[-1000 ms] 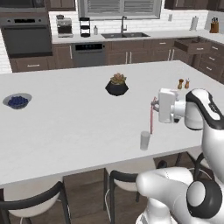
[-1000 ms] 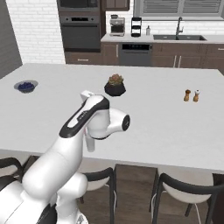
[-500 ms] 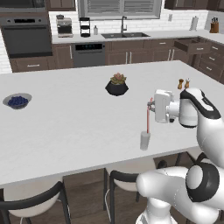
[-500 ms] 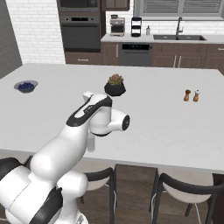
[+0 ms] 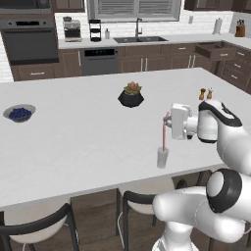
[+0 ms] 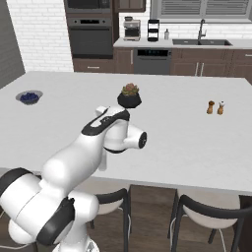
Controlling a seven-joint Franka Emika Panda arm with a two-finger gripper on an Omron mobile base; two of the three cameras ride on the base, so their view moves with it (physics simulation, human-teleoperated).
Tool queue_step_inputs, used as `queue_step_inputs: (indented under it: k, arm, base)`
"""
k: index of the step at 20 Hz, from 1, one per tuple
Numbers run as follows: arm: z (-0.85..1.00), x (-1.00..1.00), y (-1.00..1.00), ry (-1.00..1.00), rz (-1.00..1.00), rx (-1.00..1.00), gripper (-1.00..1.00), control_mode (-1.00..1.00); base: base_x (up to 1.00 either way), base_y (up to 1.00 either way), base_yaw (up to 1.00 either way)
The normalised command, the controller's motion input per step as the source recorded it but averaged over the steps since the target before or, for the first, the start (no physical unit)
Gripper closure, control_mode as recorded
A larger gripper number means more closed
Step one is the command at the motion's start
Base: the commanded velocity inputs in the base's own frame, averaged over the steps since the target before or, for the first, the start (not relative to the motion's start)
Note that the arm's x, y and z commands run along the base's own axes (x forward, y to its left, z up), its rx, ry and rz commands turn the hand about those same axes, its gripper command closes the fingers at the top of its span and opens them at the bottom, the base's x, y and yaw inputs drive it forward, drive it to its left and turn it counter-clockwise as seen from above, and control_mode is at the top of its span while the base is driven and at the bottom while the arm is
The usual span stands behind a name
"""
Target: Take a straw from the drawer in front and place it inside the glass cup on the dining counter.
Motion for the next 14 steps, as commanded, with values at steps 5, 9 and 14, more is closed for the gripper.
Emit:
queue_step_inputs:
  k: [5, 9, 14]
  arm:
    - [-0.27, 0.07, 0.0, 0.0, 0.0, 0.0, 1.0, -1.0]
    - [-0.31, 0.0, 0.0, 0.0, 0.0, 0.0, 1.0, -1.0]
    - [-0.28, 0.0, 0.0, 0.0, 0.0, 0.0, 1.0, -1.0]
  base:
    - [0.0, 0.0, 0.0]
    - [0.0, 0.0, 0.0]
    - [0.0, 0.0, 0.0]
